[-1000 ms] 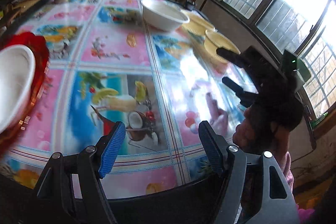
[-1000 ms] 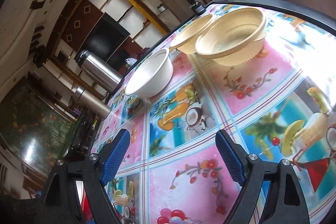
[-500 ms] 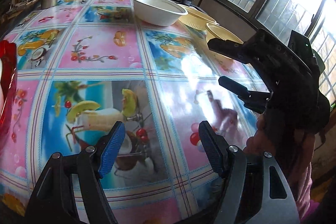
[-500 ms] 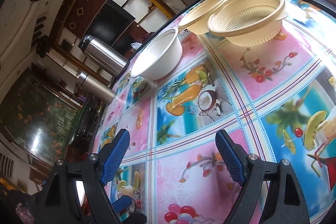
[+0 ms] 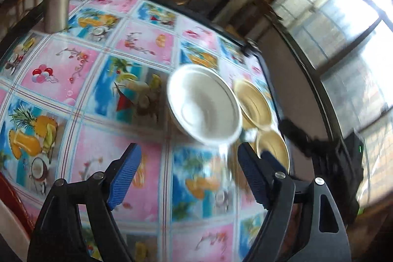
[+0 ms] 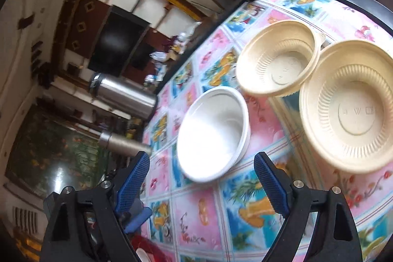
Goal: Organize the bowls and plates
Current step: 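Move both grippers to the rim of the second white foam bowl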
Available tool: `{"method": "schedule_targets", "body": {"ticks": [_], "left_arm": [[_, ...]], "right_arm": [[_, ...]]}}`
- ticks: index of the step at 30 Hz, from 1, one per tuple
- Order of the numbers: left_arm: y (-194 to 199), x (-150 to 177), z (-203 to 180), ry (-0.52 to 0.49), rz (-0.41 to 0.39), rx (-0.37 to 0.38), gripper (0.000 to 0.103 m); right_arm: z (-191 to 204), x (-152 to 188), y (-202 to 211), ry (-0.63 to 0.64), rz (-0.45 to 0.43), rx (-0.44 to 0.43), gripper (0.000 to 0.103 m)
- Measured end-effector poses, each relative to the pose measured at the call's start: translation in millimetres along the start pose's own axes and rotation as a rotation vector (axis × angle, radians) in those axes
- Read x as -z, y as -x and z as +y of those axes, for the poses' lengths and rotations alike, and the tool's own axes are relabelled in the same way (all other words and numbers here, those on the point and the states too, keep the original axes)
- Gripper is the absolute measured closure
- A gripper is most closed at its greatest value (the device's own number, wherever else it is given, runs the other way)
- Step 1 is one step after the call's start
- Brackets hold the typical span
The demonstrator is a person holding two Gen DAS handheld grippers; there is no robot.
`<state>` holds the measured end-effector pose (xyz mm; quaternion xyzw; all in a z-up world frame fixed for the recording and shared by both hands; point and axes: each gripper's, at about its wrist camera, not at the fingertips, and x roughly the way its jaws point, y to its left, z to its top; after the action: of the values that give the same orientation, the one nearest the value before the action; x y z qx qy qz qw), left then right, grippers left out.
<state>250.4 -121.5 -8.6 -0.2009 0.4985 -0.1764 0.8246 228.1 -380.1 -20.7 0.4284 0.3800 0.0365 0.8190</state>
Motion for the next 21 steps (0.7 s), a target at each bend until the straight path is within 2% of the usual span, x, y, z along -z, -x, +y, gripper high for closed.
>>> {"method": "schedule_targets", "body": {"ticks": [3,5,8,11,14,17,18,21], "left_arm": [[-23,-17,8,0.117,0.011,-0.033,0.022],[-37,-22,7,0.137,0.003,-0.027,0.022],[-59,-26,2,0.101,0.017,-0.057,0.02],[-76,-29,3,0.114,0.081,0.013,0.02],[-81,-30,5,0.117,0.062,0.042,0.02],[-85,-34,10,0.124,0.1,0.125,0.02],[-83,-35,12,0.126,0.087,0.147,0.02],[-84,-39,13,0.091,0.062,0.174,0.02]], "right_arm": [[-6,-18,-13,-0.022,0.008,0.053,0.014],[-10,-27,-20,-0.005,0.014,0.094,0.013],[-15,-36,-31,-0.015,0.055,0.022,0.013],[-24,-36,-42,-0.058,0.089,-0.008,0.013],[-27,-36,-52,-0.056,0.096,0.007,0.015],[-27,-36,-58,-0.049,0.082,0.028,0.024],[-28,-36,-61,-0.044,0.08,0.04,0.031],[-33,-34,-69,-0.055,0.089,0.044,0.04]]}}
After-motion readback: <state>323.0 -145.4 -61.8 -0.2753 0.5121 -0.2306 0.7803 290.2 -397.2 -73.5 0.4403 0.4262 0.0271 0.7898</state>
